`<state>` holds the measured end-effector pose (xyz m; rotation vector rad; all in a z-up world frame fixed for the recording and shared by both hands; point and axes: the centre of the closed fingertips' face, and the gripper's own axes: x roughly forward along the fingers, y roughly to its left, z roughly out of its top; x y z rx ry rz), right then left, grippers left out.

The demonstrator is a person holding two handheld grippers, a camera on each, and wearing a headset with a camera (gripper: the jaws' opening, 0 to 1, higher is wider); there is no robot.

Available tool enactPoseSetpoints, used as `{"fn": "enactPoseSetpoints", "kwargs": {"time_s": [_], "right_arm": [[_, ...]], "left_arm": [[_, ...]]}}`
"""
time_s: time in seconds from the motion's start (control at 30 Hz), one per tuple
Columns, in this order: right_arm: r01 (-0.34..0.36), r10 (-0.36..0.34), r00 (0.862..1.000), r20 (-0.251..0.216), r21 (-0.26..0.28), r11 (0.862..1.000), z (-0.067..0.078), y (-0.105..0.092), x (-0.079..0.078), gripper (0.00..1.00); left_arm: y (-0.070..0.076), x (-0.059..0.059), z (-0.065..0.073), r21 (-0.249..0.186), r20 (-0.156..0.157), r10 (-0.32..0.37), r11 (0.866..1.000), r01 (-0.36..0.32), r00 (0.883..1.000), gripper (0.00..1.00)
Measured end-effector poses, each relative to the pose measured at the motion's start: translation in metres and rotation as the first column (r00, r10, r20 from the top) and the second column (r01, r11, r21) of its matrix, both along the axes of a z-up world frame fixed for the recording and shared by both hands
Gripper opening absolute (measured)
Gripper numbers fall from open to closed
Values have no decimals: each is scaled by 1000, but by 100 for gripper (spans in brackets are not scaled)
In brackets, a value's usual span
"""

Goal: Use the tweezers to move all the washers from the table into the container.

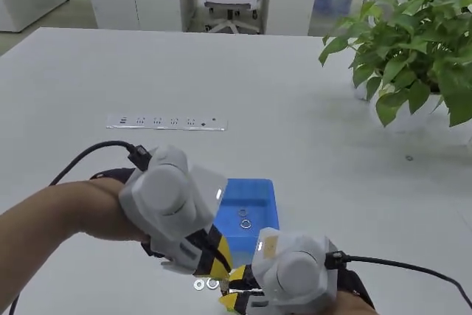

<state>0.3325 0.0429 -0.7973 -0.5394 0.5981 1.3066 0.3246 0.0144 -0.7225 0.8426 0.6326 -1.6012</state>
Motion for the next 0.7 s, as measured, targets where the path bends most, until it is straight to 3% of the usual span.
{"fn": "enactPoseSetpoints", "kwargs": {"time_s": [0.27,0.7], "right_arm": [[-6,6,1000,-6,5,1000,-1,2,0,12],[-10,10,1000,0,11,1000,1,2,2,12]], "left_arm": [[1,0,0,3,-17,31,1000,-31,999,6],[2,3,0,5,-10,54,999,-54,998,6]]}}
